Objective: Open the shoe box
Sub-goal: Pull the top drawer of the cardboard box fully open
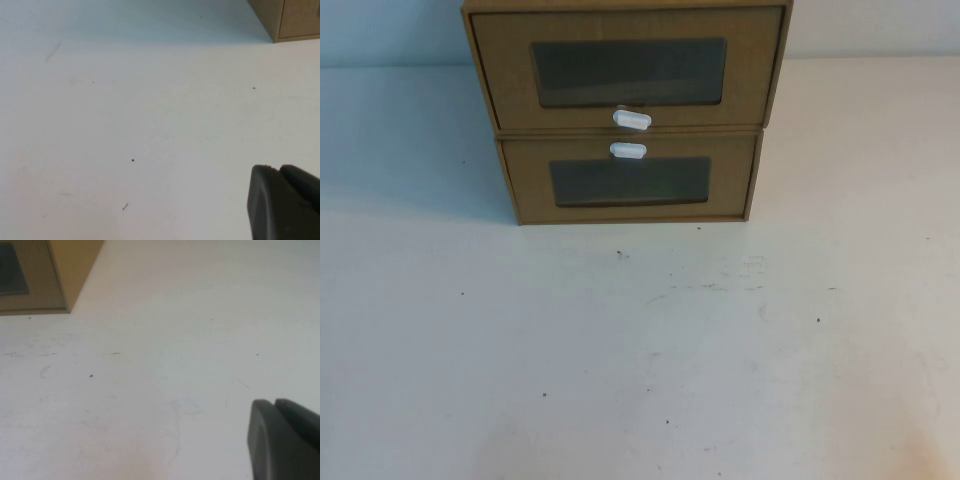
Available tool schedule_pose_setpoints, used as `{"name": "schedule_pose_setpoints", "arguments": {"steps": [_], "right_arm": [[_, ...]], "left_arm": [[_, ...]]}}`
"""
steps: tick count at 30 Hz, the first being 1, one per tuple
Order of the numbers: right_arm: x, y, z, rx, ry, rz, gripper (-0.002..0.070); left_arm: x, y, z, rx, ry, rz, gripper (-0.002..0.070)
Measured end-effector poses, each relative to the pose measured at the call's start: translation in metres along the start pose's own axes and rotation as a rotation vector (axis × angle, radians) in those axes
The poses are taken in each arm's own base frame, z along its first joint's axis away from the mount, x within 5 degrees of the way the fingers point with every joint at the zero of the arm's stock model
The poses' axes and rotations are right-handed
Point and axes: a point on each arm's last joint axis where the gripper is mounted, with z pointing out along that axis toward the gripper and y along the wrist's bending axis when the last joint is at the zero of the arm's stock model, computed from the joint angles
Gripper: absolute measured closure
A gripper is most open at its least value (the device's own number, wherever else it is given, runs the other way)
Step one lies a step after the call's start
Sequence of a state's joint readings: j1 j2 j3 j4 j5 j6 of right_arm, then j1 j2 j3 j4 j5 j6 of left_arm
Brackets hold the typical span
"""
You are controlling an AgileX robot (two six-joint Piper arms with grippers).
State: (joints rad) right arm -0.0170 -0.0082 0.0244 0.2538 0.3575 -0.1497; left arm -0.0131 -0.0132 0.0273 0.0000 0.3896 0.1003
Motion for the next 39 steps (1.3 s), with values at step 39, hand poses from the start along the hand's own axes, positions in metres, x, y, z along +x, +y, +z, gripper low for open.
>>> {"name": "schedule_pose_setpoints", "arguments": {"steps": [39], "right_arm": [[0.0,0.0,0.0,0.0,0.0,0.0,0.0689]], "left_arm": [[-0.028,0.001,-0.004,0.069,-0.311,-0.503,0.0679]]}}
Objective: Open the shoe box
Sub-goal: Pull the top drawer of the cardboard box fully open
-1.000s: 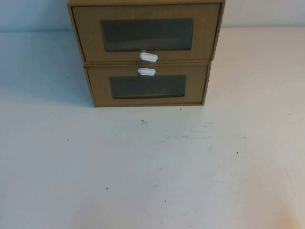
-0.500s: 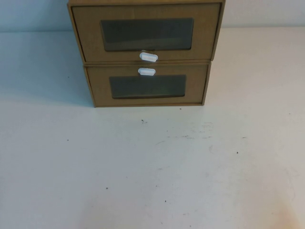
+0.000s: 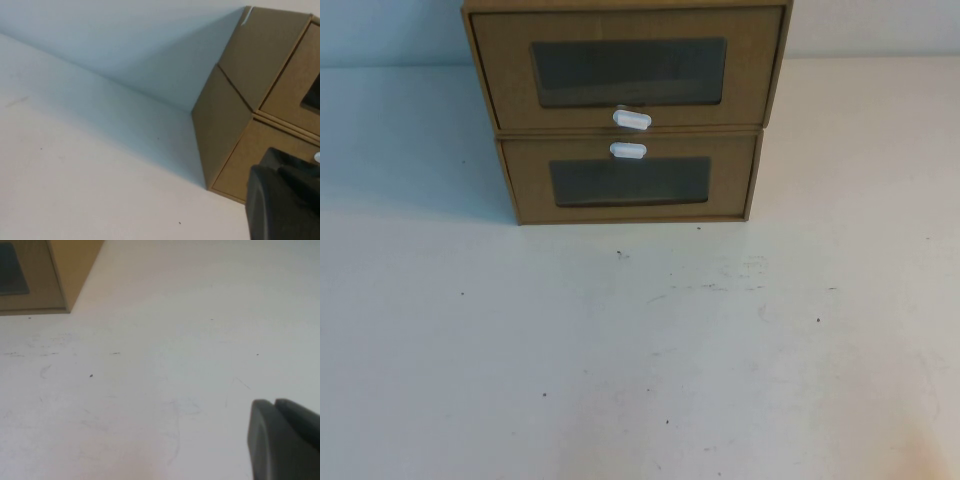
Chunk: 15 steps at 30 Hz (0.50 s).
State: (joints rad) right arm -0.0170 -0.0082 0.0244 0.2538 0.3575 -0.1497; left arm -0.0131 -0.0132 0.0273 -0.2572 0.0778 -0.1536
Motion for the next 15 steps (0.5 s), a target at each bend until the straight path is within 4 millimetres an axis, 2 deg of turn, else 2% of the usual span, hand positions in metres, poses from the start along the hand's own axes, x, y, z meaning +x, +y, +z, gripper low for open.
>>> {"name": "schedule_pose_setpoints", "arguments": {"steps": [8,11,15], "right_arm": [[0.0,0.0,0.0,0.0,0.0,0.0,0.0689],[0.0,0.0,0.0,0.0,0.0,0.0,0.0689],[0.0,0.0,0.0,0.0,0.0,0.0,0.069]], "left_arm": [[-0.004,-0.002,-0.001,0.007,-0.004,-0.025,0.0679],[-0.025,-0.014,-0.005,0.026,0.026,-0.022,0.0679],[-0.055,-0.032,0.0,0.019,0.166,0.028,0.0679]]}}
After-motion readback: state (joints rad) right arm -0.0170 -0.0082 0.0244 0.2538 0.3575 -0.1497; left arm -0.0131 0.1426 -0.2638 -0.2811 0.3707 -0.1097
